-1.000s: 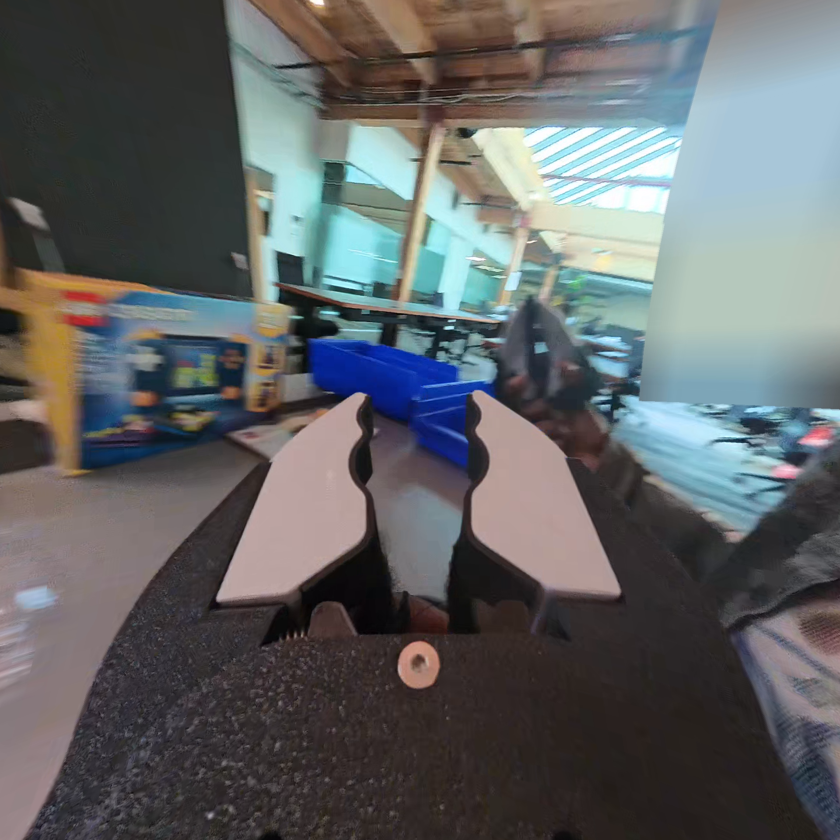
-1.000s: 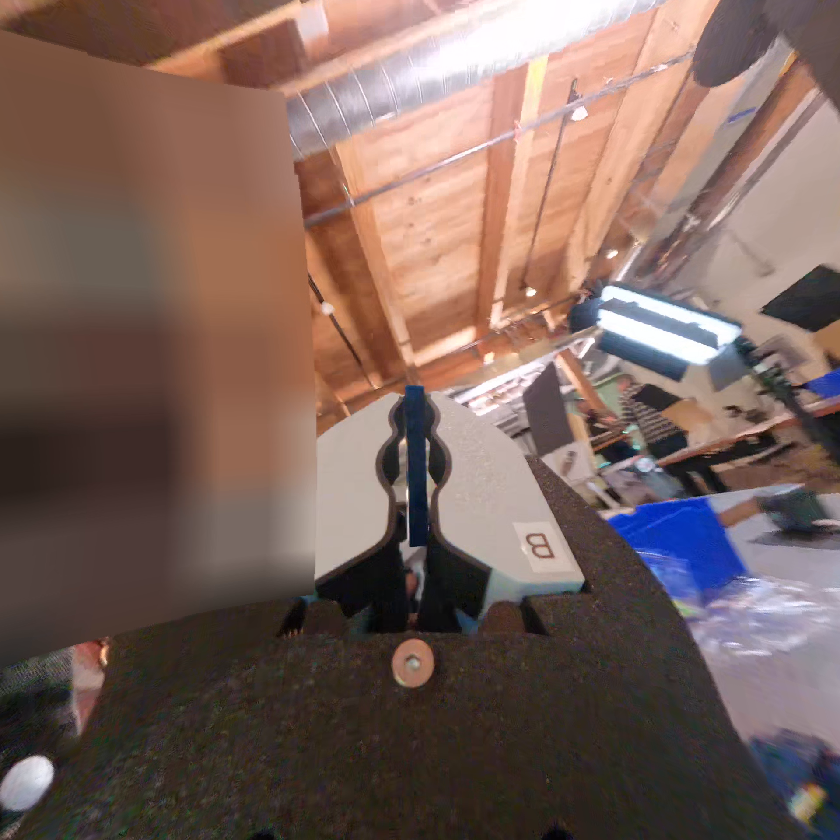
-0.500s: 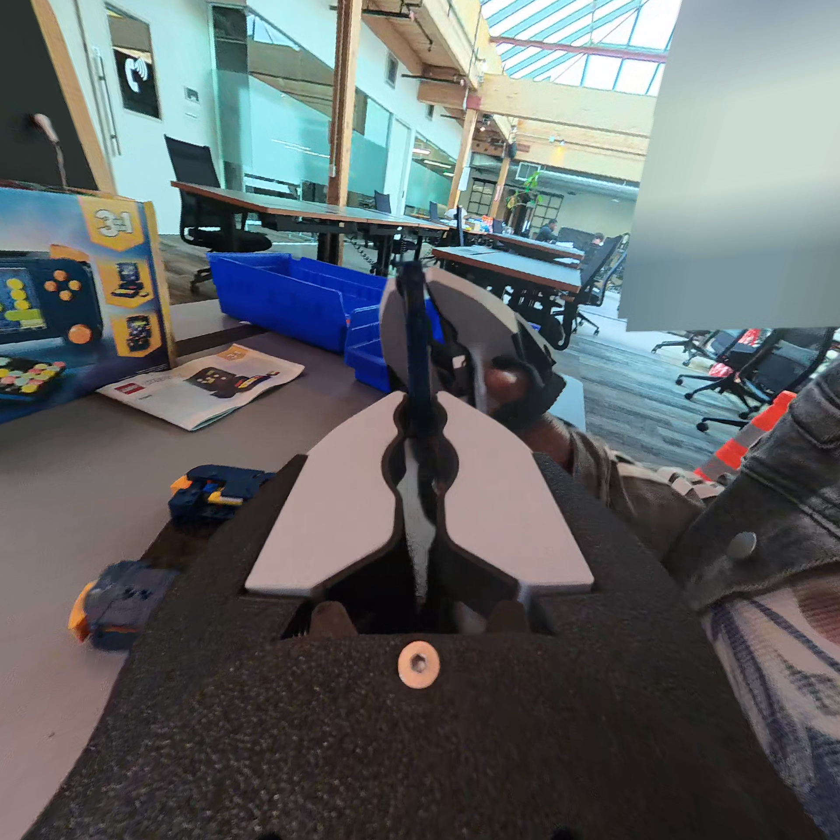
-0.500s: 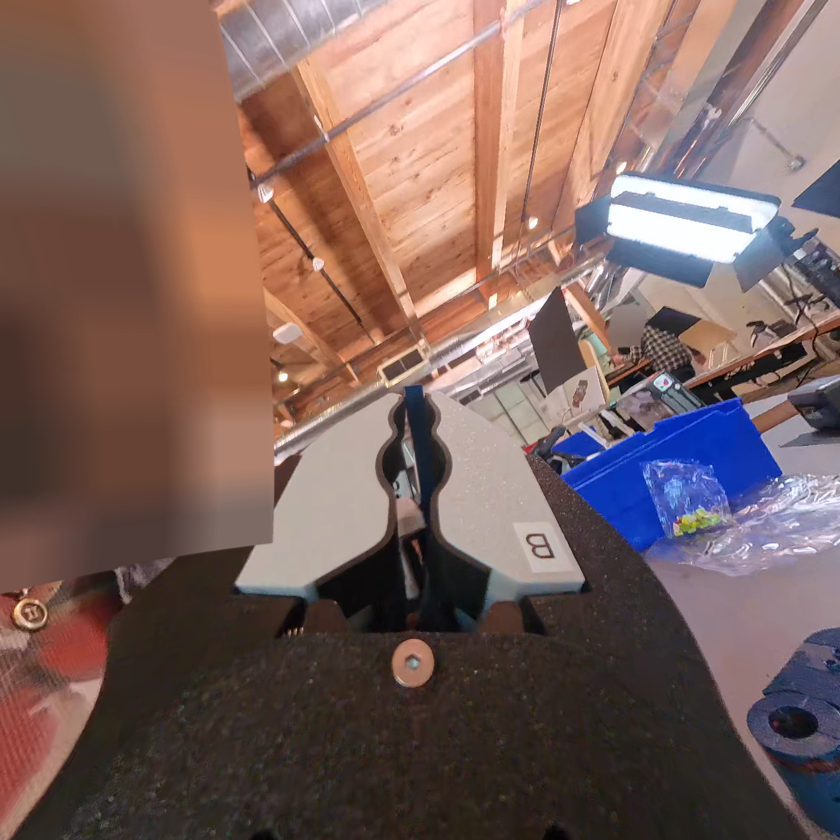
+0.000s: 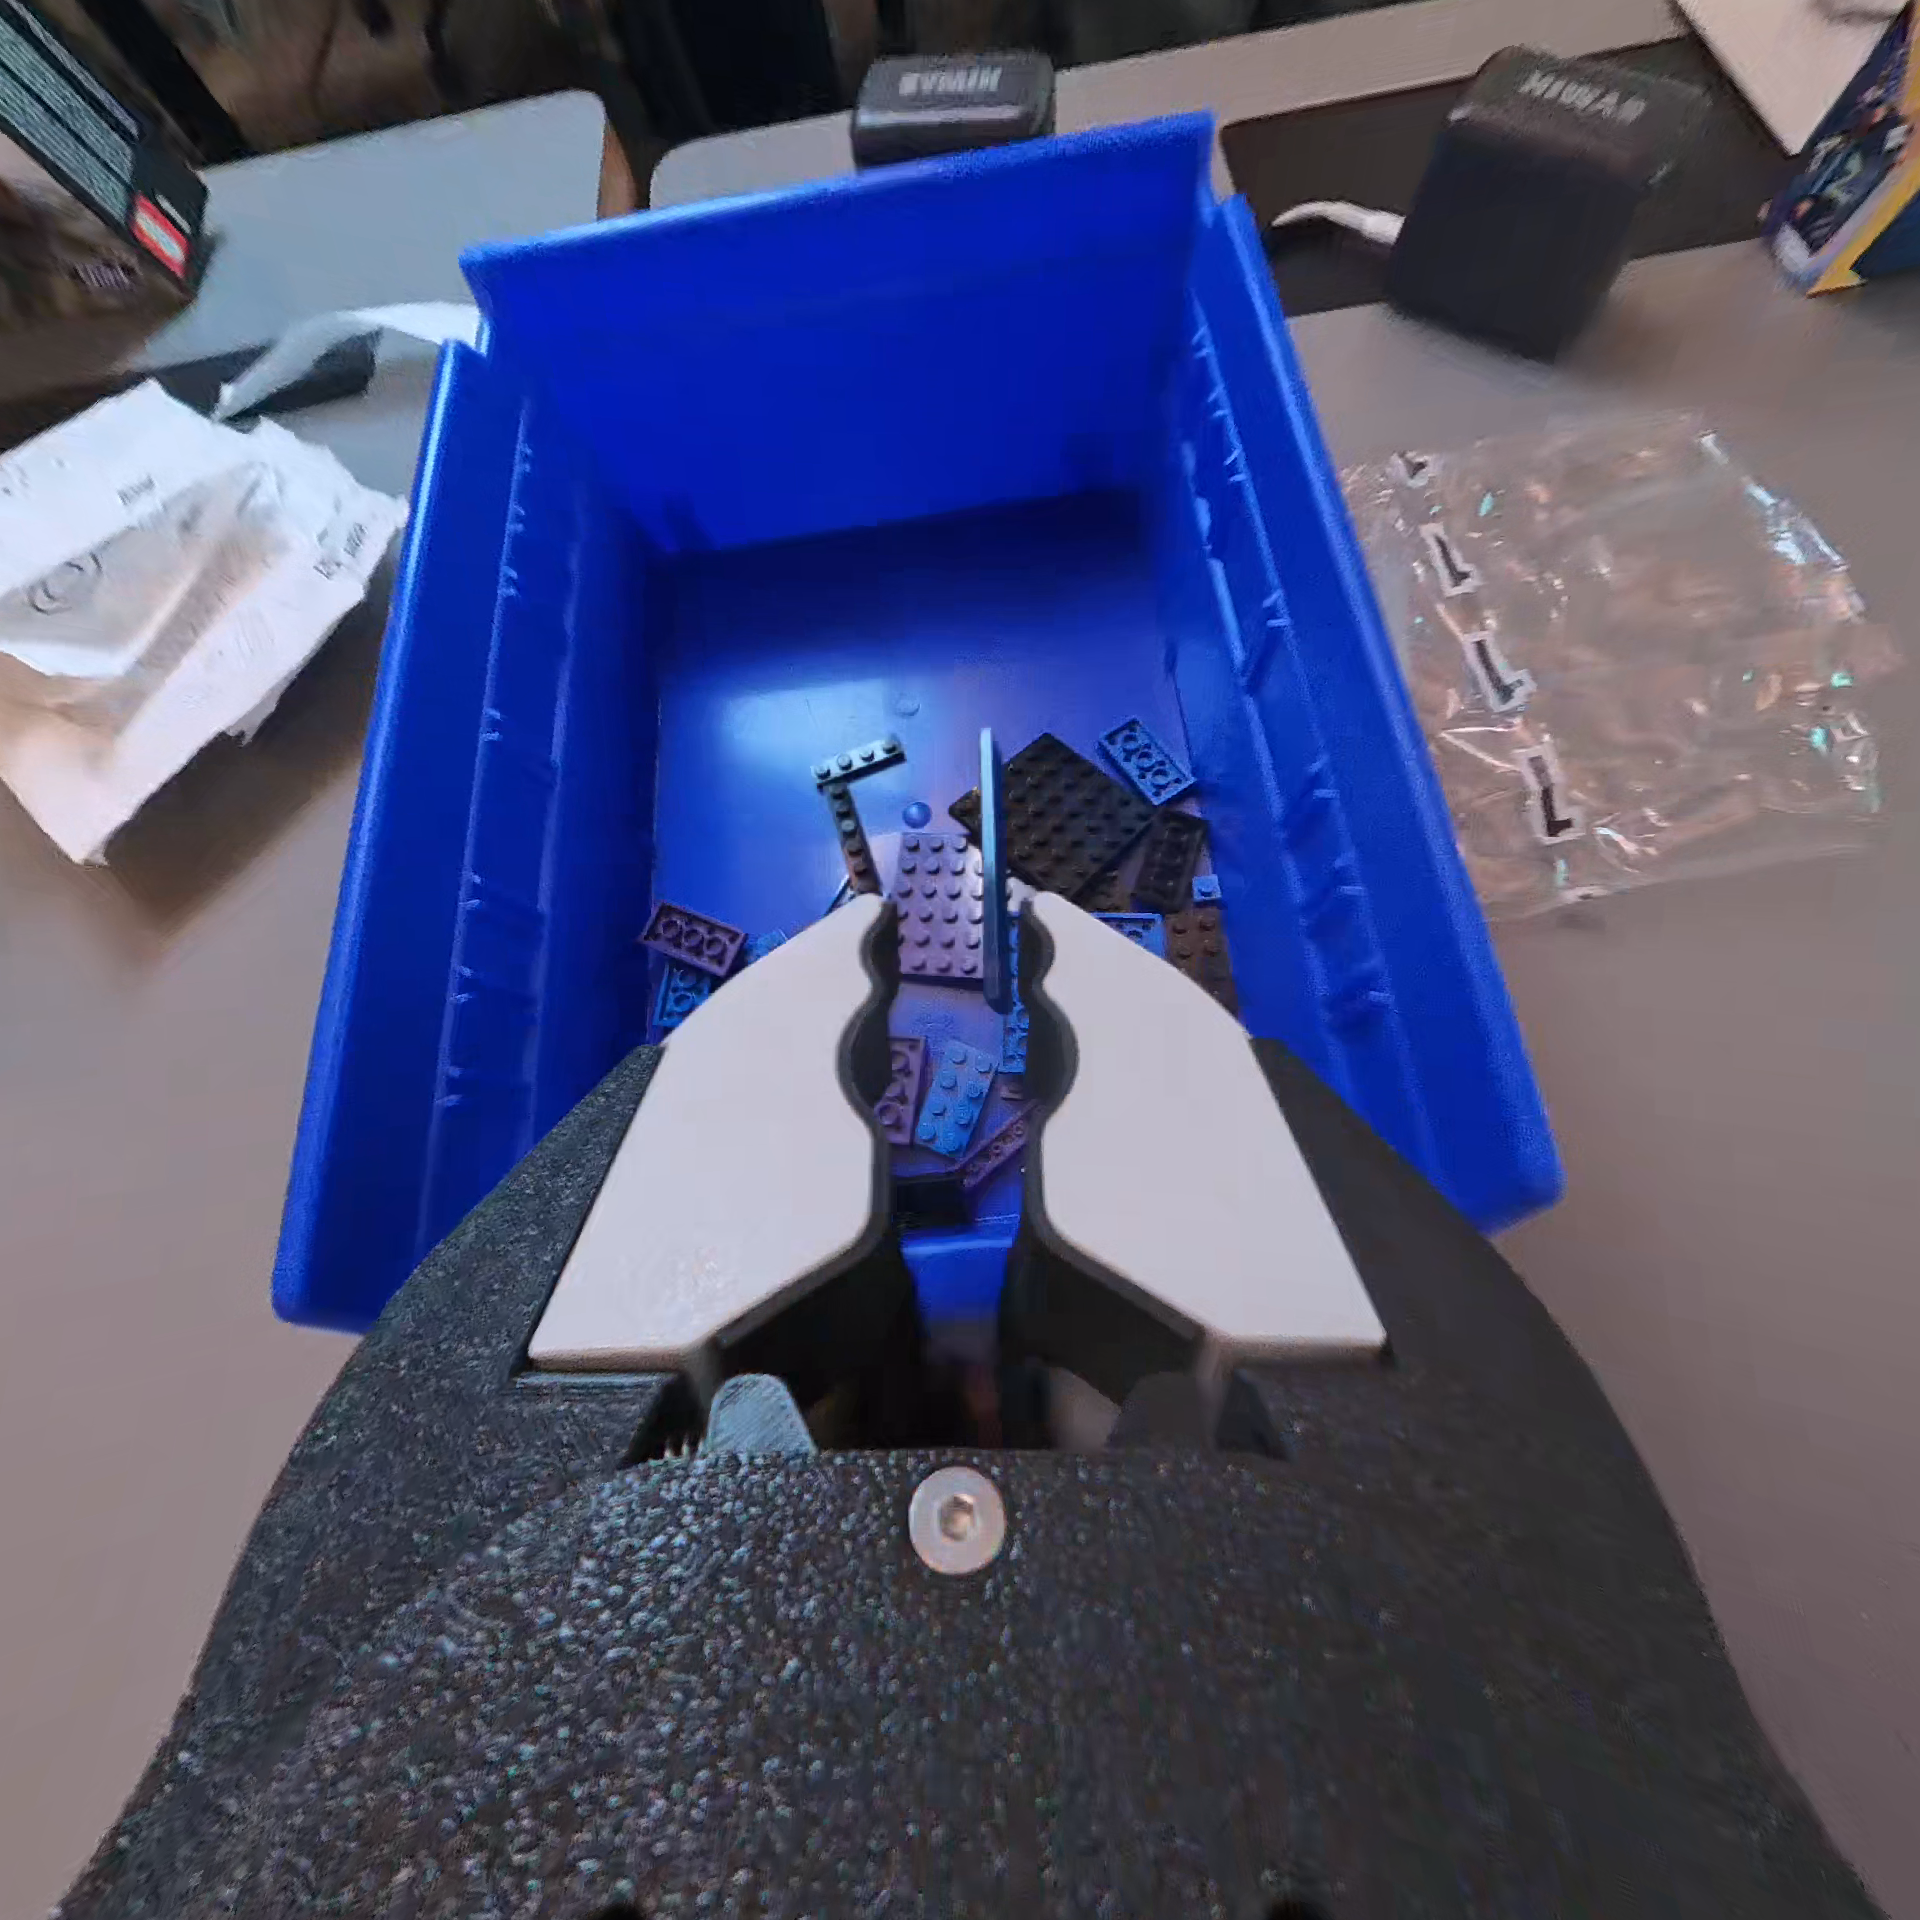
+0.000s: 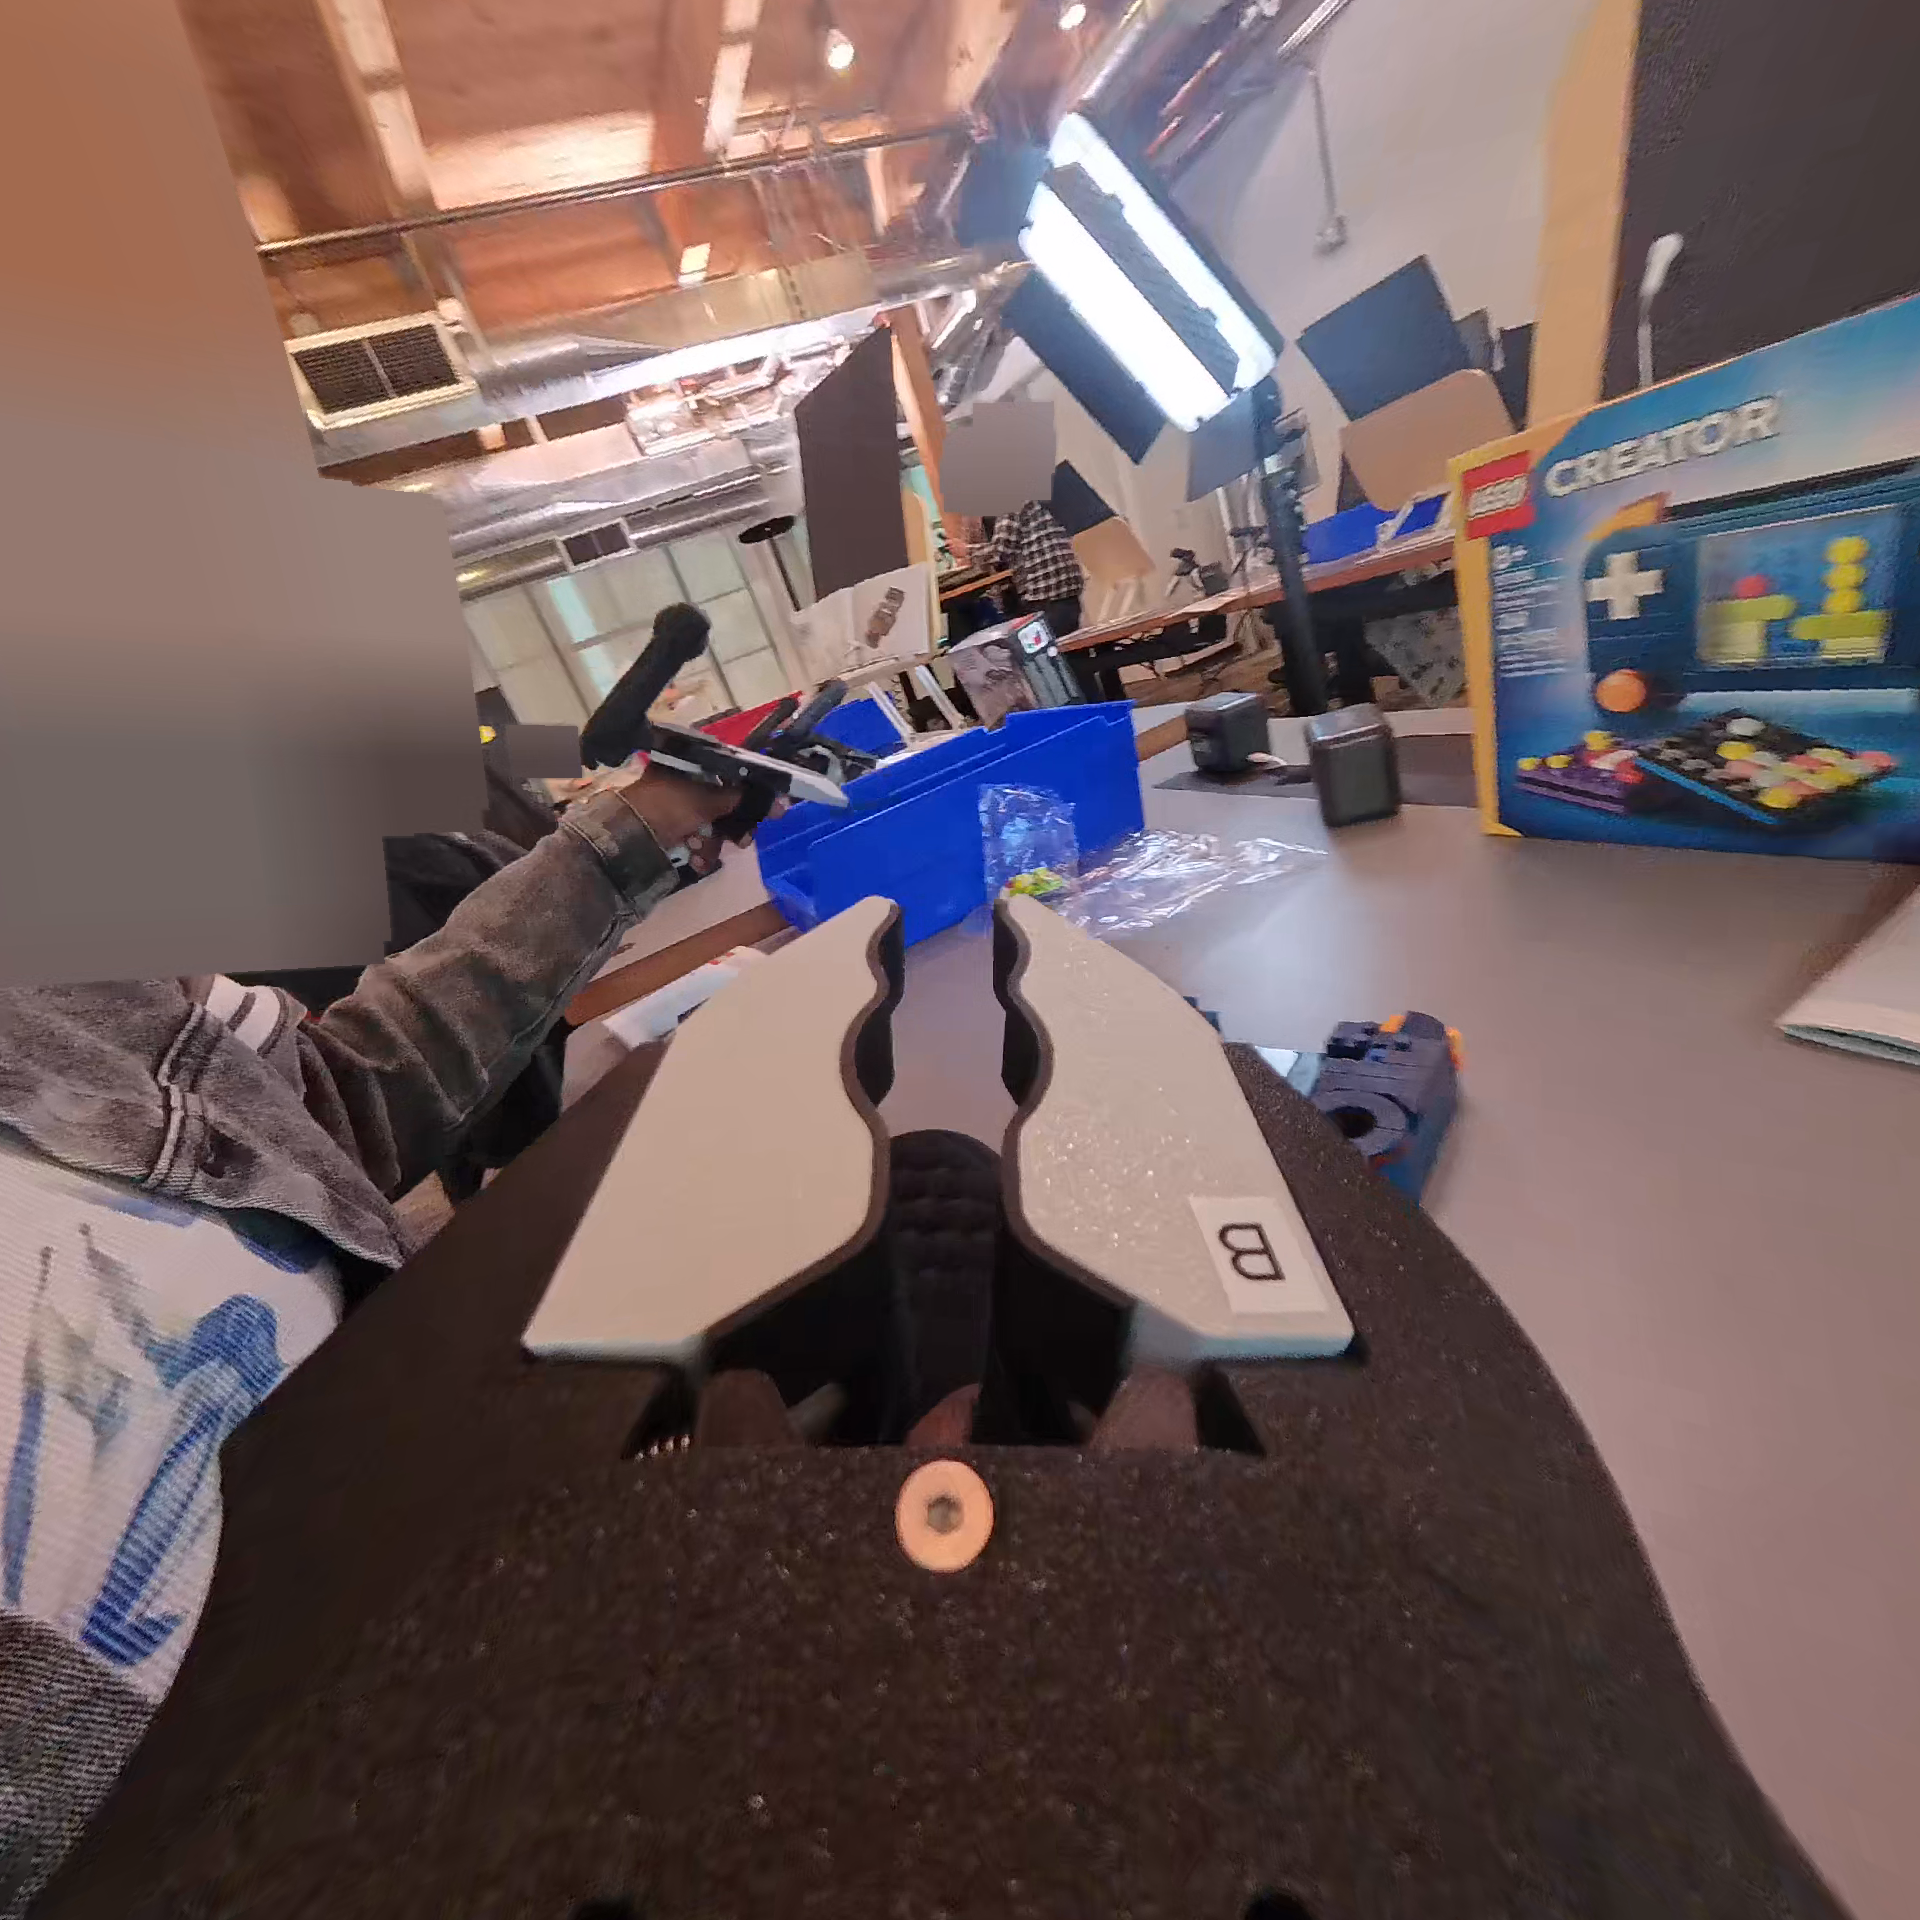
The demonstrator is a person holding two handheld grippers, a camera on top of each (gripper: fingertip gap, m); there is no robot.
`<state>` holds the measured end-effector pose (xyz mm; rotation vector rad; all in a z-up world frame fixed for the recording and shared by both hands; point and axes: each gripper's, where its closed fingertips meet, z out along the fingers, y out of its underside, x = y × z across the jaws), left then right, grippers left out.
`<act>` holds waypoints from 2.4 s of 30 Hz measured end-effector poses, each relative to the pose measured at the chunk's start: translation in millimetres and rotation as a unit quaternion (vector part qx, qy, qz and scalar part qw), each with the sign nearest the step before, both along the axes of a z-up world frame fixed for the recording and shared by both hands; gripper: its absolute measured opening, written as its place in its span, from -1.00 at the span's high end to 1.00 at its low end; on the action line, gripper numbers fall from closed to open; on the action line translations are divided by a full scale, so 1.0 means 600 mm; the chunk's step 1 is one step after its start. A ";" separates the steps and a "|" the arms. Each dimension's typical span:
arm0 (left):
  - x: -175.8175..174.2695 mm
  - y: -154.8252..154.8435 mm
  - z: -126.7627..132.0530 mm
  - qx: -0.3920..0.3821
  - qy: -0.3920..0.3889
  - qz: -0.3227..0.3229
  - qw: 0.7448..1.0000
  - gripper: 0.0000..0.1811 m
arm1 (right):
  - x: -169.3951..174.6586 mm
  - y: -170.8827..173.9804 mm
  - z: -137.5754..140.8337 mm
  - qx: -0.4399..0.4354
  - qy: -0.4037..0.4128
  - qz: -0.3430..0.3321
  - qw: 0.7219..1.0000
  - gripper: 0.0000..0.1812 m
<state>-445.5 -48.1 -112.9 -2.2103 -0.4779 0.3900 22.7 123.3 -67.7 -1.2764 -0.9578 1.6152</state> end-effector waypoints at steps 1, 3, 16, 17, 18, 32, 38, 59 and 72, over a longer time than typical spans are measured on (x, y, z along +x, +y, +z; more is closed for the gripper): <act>-0.006 0.002 -0.007 -0.002 -0.006 0.001 1.000 0.71 | 0.008 0.007 0.002 0.003 -0.001 -0.009 1.000 0.82; -0.012 0.005 -0.011 0.005 -0.013 0.013 1.000 0.54 | 0.025 0.016 0.005 0.019 -0.014 -0.025 0.999 0.79; 0.235 0.055 0.075 0.160 0.163 -0.134 0.964 0.57 | 0.093 -0.051 -0.232 0.128 -0.485 0.110 0.858 0.53; 0.266 0.059 0.070 0.166 0.157 -0.155 0.961 0.57 | 0.094 -0.060 -0.239 0.111 -0.499 0.112 0.852 0.53; 0.295 0.062 0.065 0.176 0.148 -0.170 0.958 0.58 | 0.094 -0.070 -0.242 0.093 -0.505 0.113 0.850 0.53; 0.646 0.137 0.007 0.316 -0.279 -0.381 0.823 0.56 | 0.048 -0.076 -0.219 0.198 -0.436 0.068 0.875 0.87; 0.740 0.170 -0.026 0.221 -0.280 -0.457 0.815 0.62 | -0.003 -0.092 -0.118 0.345 -0.276 0.013 0.897 0.87; 0.681 0.140 -0.055 0.133 -0.225 -0.373 0.890 0.92 | -0.104 -0.137 -0.117 0.435 -0.246 -0.015 0.866 0.92; 0.665 0.140 -0.073 0.097 -0.191 -0.375 0.902 0.90 | -0.123 -0.131 -0.133 0.454 -0.272 -0.024 0.848 0.92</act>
